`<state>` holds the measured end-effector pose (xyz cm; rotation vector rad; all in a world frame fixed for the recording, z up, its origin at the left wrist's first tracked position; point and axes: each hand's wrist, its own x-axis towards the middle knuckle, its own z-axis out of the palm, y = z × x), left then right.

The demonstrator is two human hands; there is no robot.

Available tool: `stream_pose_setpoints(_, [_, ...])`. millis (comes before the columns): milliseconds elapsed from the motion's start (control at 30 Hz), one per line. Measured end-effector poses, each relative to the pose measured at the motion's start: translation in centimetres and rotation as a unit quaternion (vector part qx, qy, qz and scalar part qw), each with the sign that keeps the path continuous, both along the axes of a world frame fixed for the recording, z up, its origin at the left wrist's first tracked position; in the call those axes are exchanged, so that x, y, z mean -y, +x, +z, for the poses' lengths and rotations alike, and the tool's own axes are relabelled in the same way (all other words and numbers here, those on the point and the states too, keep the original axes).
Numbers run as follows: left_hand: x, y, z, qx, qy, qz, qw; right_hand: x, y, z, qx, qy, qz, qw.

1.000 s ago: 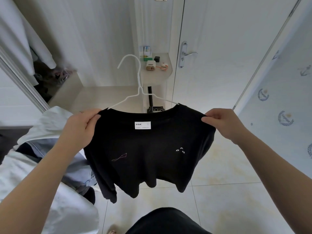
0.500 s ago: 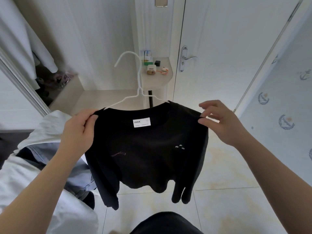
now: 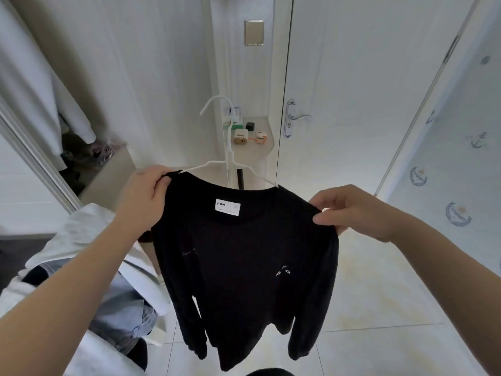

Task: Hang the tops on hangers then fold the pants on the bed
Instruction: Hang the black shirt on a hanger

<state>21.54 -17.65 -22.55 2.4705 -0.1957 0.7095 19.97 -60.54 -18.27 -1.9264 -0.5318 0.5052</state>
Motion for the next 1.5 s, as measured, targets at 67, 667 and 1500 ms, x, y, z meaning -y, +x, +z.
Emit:
stream_pose_setpoints(67, [0.1, 2.2, 0.8, -0.025, 0.020, 0.022, 0.999, -0.5, 0.6, 1.0, -0.074, 0.028, 0.065, 0.995])
stream_pose_setpoints(667, [-4.1, 8.6, 10.2, -0.031, -0.191, 0.030, 0.981, -17.9, 10.1, 8.7, -0.043, 0.237, 0.132, 0.962])
stream_pose_setpoints(1500, [-21.6, 27.0, 24.8, 0.110, -0.073, 0.027, 0.991, -49.2, 33.5, 33.0, 0.176, 0.313, 0.010, 0.933])
